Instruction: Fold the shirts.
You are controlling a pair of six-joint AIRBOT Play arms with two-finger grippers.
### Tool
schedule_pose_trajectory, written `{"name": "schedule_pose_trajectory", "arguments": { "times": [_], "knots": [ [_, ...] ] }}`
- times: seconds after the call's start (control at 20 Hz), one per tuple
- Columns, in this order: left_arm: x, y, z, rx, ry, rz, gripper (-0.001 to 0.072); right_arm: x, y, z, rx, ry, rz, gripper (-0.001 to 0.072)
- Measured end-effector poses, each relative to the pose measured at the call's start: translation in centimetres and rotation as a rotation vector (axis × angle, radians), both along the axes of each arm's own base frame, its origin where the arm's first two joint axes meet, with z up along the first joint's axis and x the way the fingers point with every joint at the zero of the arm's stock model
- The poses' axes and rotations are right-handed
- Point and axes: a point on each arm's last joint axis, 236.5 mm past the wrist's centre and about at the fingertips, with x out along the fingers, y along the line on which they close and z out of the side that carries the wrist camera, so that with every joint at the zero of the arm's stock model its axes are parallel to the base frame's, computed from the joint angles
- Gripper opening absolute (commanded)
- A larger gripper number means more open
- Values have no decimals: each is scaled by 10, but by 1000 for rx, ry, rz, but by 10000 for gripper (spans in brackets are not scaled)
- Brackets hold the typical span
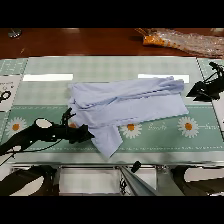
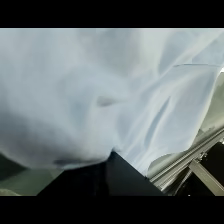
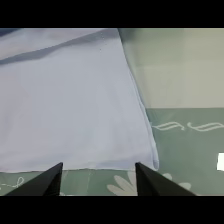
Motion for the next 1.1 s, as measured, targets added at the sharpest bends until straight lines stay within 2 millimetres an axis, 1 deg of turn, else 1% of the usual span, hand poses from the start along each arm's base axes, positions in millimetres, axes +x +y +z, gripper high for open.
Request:
{"name": "schedule_pose_trajectory", "arguments": {
  "times": [0.25,0.4,0.55,0.7,0.85,0.95,1.1],
  "knots": [
    [1,-1,-3,4,4,10,20,-6,-15,1,11,4,-44,540],
    [3,0,-4,10,0,16,21,-15,-22,-1,45,17,-80,545],
    [4,0,-5,12,-2,19,21,-30,-19,-13,80,52,-75,552],
    [4,0,-5,13,-2,19,21,-39,-16,-30,94,66,-82,552],
    [2,0,-5,12,-4,6,21,-39,-17,-43,83,55,-101,551],
    [1,0,-5,10,-4,0,20,-37,-20,-48,72,41,-112,550],
    [0,-1,-4,7,-2,-5,21,-35,-18,-56,82,42,-125,550]
  ]
}}
